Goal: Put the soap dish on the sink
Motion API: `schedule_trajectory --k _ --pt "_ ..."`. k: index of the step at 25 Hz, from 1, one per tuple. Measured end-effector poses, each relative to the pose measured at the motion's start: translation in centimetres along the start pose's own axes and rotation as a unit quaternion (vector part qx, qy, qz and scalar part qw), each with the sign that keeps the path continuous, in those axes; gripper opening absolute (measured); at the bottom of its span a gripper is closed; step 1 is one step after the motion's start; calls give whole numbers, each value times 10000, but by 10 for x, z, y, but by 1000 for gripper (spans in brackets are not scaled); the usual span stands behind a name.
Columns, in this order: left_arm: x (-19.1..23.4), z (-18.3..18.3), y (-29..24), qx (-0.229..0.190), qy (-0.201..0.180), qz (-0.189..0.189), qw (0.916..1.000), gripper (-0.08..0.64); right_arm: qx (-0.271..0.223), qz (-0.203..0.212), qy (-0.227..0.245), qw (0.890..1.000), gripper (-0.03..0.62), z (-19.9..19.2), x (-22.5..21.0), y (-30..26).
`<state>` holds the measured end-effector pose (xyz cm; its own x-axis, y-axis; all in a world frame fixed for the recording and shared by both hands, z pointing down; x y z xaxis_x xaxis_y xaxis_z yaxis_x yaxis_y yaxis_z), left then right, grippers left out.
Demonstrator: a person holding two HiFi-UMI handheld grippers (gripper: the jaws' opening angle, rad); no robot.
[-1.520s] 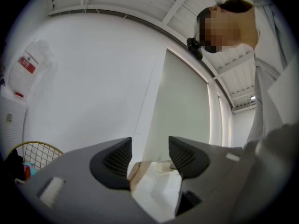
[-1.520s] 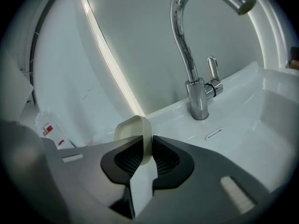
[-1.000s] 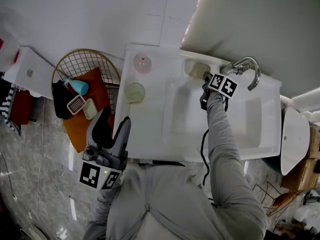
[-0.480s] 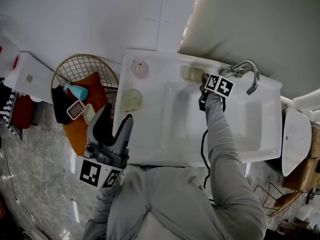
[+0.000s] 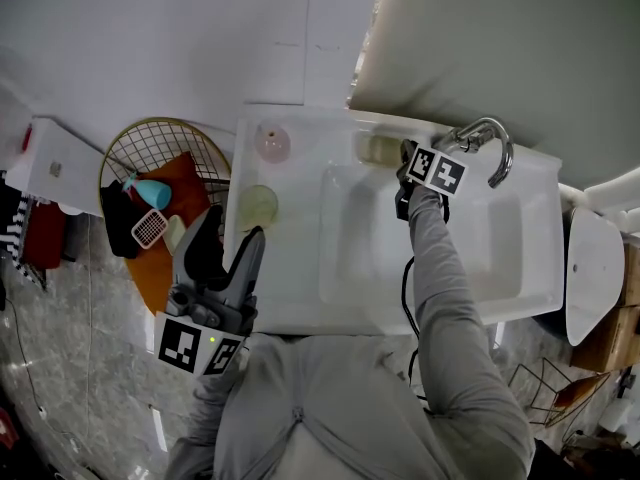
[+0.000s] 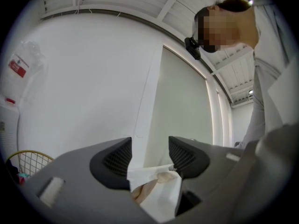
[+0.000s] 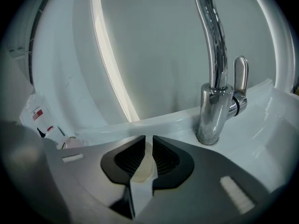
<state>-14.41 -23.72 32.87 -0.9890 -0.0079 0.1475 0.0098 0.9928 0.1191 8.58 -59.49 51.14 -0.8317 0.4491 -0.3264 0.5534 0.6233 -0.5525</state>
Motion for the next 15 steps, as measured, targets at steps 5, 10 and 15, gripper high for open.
schedule_trajectory --k 5,10,15 --pt "-1 1 -1 -25 15 -94 10000 268 -221 177 131 9995 52 8 15 14" --pt "-4 3 0 -59 32 -196 9998 268 -527 606 179 9966 54 13 41 37" --pt "-5 3 4 -70 54 -302 9995 268 -818 1093 271 9903 55 11 73 67"
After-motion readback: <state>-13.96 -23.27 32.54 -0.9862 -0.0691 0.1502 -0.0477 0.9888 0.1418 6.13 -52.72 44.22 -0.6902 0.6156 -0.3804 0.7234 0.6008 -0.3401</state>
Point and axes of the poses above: the fingertips, and each gripper's own axes: y backward along the fingers, x to its left, z out of its top, the point moved 5 cm from there along y, backward along the fingers, and after that the axes turned 4 degrees about z, right-handed, at the moved point
